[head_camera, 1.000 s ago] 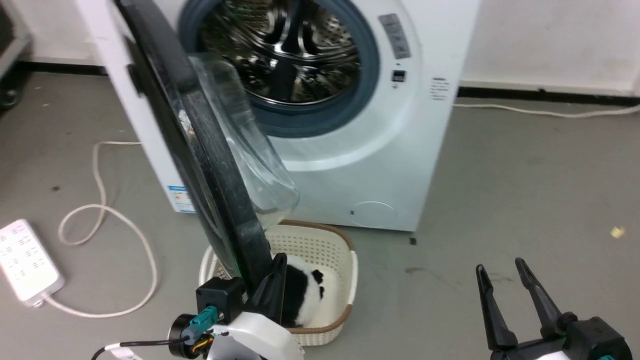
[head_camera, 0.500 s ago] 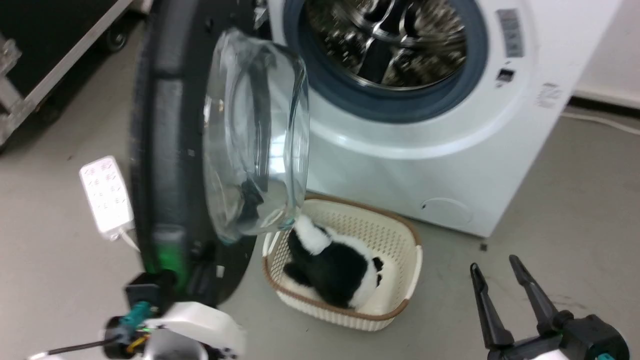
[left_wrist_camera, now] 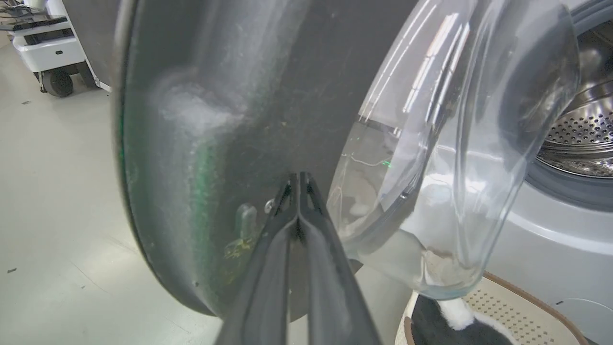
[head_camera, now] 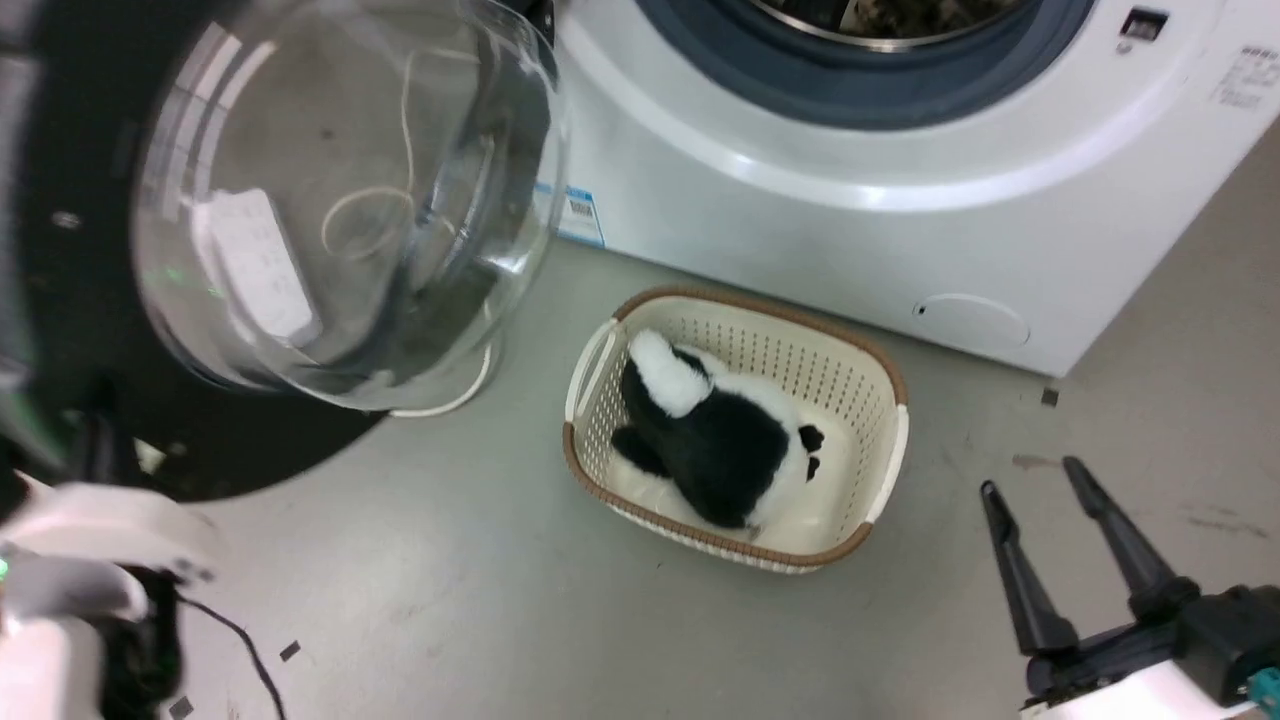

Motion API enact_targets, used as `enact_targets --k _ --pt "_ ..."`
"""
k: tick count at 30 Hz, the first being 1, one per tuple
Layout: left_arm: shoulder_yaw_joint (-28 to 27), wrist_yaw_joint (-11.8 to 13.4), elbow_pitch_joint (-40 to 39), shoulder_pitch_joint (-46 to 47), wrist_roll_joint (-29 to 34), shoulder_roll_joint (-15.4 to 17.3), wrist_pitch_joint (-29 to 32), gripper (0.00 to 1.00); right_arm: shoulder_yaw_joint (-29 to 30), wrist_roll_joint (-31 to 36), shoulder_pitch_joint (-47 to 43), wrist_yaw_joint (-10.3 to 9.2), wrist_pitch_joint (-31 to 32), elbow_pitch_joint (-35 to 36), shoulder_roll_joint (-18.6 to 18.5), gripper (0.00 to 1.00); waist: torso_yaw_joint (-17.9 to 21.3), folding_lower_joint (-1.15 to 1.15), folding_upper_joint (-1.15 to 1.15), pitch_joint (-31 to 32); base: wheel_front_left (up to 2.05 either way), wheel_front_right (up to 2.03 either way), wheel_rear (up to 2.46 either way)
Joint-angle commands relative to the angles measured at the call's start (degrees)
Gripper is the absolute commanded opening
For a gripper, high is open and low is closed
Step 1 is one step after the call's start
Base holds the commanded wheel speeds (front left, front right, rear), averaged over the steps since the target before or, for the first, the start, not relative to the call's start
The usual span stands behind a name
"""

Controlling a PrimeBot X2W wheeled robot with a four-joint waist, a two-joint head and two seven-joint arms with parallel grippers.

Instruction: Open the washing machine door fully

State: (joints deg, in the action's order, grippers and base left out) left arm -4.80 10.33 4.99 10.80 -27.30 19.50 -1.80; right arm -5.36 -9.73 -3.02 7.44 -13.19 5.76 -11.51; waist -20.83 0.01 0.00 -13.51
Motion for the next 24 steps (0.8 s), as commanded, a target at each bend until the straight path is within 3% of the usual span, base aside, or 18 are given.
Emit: enact_targets --k 1,12,19,24 --pt "-1.2 -0.5 1.7 2.6 -1.2 1.2 0.1 0.0 0.5 -0.4 0.6 0.05 0.4 0.9 -1.0 1.0 0.0 -0.01 0.0 -1.7 0.0 0.0 0.0" --pt "-4.3 -3.8 16.5 13.4 -4.0 6.2 -1.6 0.0 1.3 -0.9 1.2 0.05 2.3 3.9 -3.5 1.0 0.9 -0.01 0.0 -5.2 0.0 0.0 0.0" --pt "-5.4 -5.6 24.2 16.4 -4.9 7.3 -5.8 0.0 2.8 -0.7 1.3 0.05 2.5 4.0 -3.2 1.0 1.7 -0.01 0.0 -4.9 0.0 0.0 0.0" --pt "-3.3 -7.5 26.4 15.6 -3.4 7.0 -8.5 0.0 4.6 -0.8 1.4 0.05 1.9 2.8 -2.0 1.0 2.2 -0.01 0.0 -2.8 0.0 0.0 0.0"
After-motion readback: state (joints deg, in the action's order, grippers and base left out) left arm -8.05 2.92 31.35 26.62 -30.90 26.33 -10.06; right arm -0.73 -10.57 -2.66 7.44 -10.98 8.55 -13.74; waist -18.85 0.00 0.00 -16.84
